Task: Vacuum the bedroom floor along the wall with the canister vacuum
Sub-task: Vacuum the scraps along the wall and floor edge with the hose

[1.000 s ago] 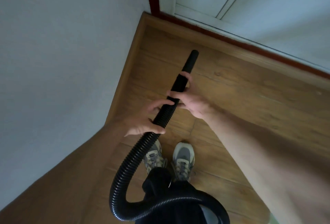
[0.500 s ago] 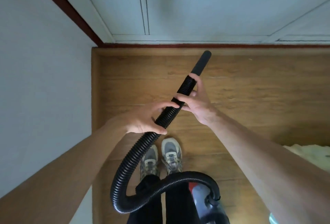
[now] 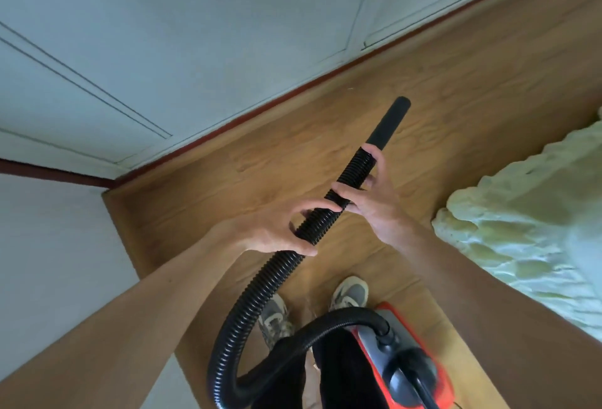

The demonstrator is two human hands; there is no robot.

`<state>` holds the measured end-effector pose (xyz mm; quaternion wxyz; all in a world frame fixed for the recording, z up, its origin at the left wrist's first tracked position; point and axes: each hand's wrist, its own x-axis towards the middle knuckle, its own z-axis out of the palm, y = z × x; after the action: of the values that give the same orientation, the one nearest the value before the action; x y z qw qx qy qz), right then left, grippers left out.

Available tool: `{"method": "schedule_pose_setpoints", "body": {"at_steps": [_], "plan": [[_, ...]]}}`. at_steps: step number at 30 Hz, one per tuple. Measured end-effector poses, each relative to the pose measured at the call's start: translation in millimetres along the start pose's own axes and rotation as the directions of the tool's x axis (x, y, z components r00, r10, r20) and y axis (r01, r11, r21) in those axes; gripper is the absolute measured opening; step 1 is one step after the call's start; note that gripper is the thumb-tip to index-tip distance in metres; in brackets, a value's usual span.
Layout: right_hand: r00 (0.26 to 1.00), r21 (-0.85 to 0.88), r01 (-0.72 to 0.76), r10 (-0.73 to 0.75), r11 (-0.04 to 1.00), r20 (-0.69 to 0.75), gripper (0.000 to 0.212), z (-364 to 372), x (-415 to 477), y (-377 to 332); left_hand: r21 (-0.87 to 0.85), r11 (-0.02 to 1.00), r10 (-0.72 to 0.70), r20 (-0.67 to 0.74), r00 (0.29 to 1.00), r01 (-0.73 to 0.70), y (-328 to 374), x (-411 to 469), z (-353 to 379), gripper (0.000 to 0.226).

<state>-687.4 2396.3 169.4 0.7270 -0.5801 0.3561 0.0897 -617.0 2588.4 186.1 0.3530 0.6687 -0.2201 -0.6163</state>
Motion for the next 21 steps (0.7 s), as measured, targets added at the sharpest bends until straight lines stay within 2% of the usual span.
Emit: {"method": "schedule_pose_setpoints", "body": {"at_steps": [4,12,17,21], "plan": [[0.997,0.054,0.008,-0.004,0.999,-0.075,0.077,-60,-13,-6,0.182,0.983,0.013,0.028,1.0,-0.018,44,36,21,0.074],[0.955,0.114,0.137,-0.1,0.984,-0.279,0.076,-176,-52,-18,0.371,0.928,-0.056,0.245,0.968,-0.04,150,105,71,0.076],[0.913,0.167,0.2,-0.122,0.965,-0.389,0.078,-239,-81,-18,0.372,0.928,-0.144,0.417,0.897,-0.024,209,141,110,0.074],[0.853,0.146,0.217,-0.115,0.965,-0.508,0.081,-274,-111,-8,0.481,0.868,-0.149,0.492,0.858,-0.125,234,165,145,0.075]]}}
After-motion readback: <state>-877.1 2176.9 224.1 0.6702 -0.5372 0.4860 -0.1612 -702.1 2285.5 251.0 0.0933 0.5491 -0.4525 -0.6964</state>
